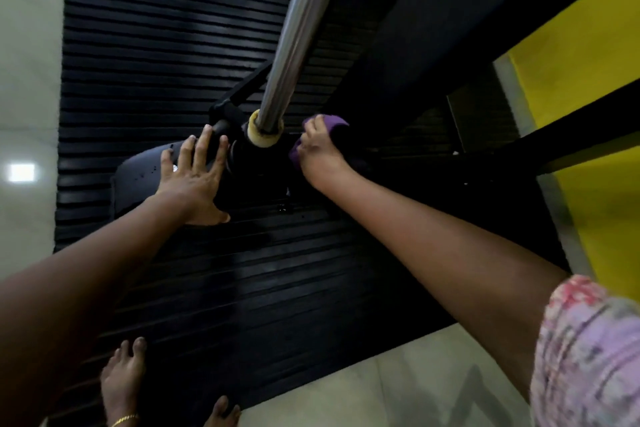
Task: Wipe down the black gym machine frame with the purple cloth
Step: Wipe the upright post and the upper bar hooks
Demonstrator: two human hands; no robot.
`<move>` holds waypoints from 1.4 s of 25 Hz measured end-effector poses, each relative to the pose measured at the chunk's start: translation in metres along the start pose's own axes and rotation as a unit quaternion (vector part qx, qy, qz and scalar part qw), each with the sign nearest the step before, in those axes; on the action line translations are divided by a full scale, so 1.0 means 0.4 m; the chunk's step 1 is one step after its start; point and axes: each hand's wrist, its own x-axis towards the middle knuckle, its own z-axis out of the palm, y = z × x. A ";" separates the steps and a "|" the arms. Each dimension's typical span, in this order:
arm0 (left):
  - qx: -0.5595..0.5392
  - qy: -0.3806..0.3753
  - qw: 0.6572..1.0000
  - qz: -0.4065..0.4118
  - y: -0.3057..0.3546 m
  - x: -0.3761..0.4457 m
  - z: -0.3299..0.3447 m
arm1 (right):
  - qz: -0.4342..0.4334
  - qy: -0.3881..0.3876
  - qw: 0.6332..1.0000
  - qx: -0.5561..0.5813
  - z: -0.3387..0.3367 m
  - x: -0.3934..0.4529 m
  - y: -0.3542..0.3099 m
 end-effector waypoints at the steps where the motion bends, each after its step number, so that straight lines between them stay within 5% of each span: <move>1: -0.001 0.000 1.000 -0.001 -0.001 -0.001 0.000 | -0.030 0.031 0.999 -0.005 0.021 -0.010 -0.007; 3: -0.001 -0.005 1.000 -0.002 0.001 -0.004 -0.001 | -0.026 0.131 0.991 -0.006 0.064 -0.035 -0.026; 5: 0.010 -0.010 1.000 -0.001 0.003 -0.005 -0.003 | 0.058 0.253 0.960 0.106 0.110 -0.081 -0.068; 7: 0.017 -0.019 1.000 -0.002 0.004 -0.004 -0.006 | 0.155 0.344 0.855 0.355 0.150 -0.124 -0.128; 9: 0.020 -0.022 1.000 -0.003 0.007 -0.006 -0.003 | 0.256 0.318 0.620 0.670 0.158 -0.167 -0.186; 11: 0.009 -0.006 1.000 -0.001 0.005 -0.006 0.004 | 0.388 0.265 0.257 0.844 0.136 -0.178 -0.218; 13: -0.003 0.019 1.000 0.007 0.000 -0.005 0.002 | 0.442 0.196 -0.083 0.871 0.109 -0.158 -0.215; 14: -0.014 0.029 0.999 0.011 -0.006 -0.004 -0.001 | 0.421 0.163 -0.212 0.867 0.103 -0.139 -0.199; 16: -0.031 0.032 0.999 0.024 -0.019 0.000 -0.008 | 0.349 0.098 -0.354 0.862 0.109 -0.076 -0.171; 18: -0.004 0.022 0.999 0.031 -0.024 0.002 -0.011 | 0.306 0.062 -0.395 0.864 0.106 -0.014 -0.157; 20: 0.035 0.006 0.999 0.024 -0.020 0.005 -0.013 | 0.318 0.045 -0.381 0.867 0.101 0.016 -0.155; 25: 0.043 -0.036 0.998 0.017 -0.018 0.006 -0.023 | 0.304 0.148 -0.366 0.867 0.079 -0.085 -0.108; 28: 0.044 -0.069 0.997 0.005 -0.016 0.007 -0.036 | 0.272 0.134 -0.409 0.860 0.083 -0.069 -0.085; 31: 0.044 -0.080 0.996 0.005 -0.012 0.005 -0.044 | 0.319 0.075 -0.366 0.871 0.056 -0.059 -0.080; 35: 0.043 -0.071 0.997 0.004 -0.004 0.002 -0.042 | 0.318 0.169 -0.409 0.838 0.042 -0.141 0.073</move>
